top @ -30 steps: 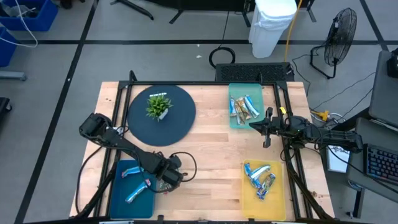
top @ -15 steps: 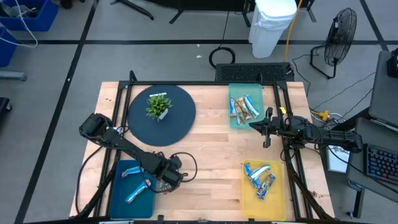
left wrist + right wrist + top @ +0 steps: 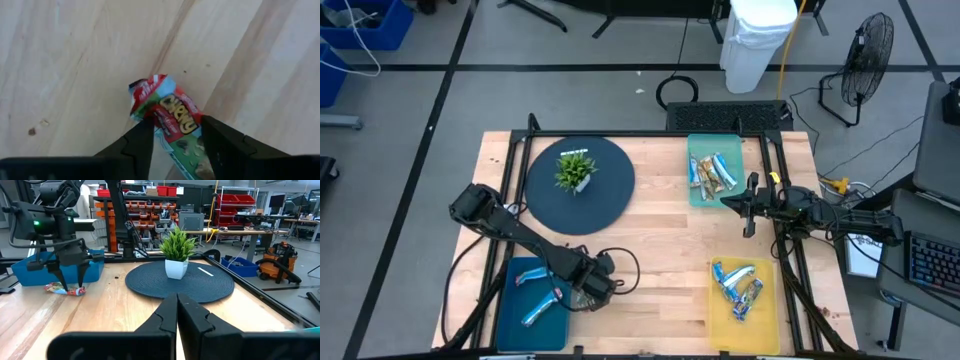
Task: Pick and place Granola Bars by type
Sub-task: Put the red granola bar into the blue bin
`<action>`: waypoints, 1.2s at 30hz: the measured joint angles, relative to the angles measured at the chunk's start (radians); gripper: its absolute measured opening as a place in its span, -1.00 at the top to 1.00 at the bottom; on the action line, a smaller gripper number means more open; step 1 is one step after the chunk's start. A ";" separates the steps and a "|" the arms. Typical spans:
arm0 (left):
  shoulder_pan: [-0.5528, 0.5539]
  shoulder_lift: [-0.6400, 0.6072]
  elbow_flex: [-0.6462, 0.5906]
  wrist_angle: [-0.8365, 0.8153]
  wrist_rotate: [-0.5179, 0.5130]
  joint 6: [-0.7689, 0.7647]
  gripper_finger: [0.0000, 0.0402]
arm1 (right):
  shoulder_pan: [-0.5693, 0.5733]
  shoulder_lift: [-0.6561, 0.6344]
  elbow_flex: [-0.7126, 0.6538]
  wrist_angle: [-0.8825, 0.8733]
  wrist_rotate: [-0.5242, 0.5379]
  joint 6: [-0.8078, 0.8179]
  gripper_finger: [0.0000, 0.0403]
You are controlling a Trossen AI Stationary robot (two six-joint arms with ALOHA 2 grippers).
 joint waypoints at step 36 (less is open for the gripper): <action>-0.038 0.030 0.218 -0.088 -0.238 0.439 0.96 | 0.000 0.000 0.000 0.000 0.000 0.000 0.98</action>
